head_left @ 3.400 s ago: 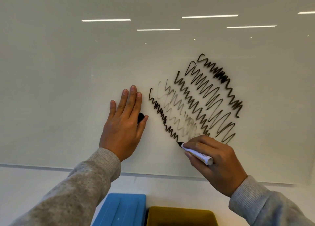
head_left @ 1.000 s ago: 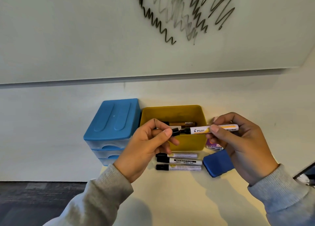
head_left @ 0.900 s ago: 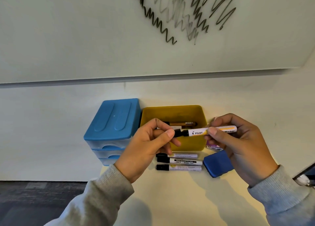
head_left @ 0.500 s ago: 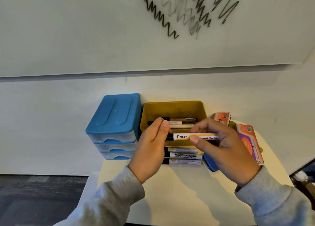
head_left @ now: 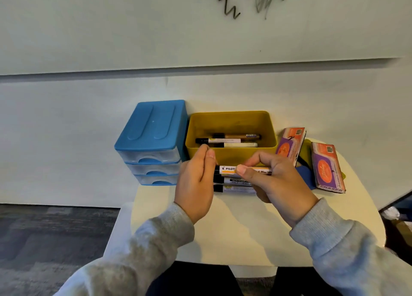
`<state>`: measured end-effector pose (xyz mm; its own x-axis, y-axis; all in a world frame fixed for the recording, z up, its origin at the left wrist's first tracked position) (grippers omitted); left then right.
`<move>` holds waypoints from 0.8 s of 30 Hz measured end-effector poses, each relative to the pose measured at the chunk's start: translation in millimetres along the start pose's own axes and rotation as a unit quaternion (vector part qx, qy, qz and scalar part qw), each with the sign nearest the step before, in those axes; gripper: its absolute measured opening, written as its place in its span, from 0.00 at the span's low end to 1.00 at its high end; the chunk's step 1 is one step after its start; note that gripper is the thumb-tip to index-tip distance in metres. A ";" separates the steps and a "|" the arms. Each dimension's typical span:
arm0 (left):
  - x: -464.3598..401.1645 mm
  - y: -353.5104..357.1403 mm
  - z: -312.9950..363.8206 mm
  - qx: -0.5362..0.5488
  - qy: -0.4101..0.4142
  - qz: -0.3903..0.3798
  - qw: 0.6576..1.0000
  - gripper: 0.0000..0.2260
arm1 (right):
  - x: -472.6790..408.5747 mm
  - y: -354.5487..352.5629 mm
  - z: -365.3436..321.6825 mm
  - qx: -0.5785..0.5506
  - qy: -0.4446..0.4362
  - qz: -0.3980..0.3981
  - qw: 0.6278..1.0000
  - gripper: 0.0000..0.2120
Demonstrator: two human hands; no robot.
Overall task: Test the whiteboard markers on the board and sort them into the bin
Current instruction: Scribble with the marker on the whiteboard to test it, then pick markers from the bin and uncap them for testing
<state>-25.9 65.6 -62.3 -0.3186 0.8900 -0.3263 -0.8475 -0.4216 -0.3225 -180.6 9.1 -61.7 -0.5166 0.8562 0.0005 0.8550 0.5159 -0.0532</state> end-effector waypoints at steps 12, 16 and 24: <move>17.1 3.3 -49.0 -0.375 0.220 -0.176 0.883 0.11 | 9.4 -1.3 63.0 0.504 -0.223 -0.047 0.833 0.07; 16.1 6.3 -63.3 -0.354 0.181 -0.186 0.899 0.16 | 6.0 4.1 64.5 0.533 -0.224 -0.010 0.816 0.09; 12.3 4.8 -71.2 -0.378 0.159 -0.174 0.896 0.16 | -36.8 6.5 -19.6 0.384 -0.265 -0.032 0.884 0.03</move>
<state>-3.7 62.1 -131.2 0.1473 0.9467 -0.2866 -0.3051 -0.2321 -0.9236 -155.1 -18.6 -42.5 -0.6857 0.5878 -0.4293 0.6456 0.2186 -0.7318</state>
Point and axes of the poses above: each hand's wrist, its own x-axis away from the middle knuckle, its own y-axis out of the palm, z = x × y, the point moved 6 cm from there along -x, towards the middle knuckle, and after that the axes turned 1 degree about y, right-handed, at the moved point
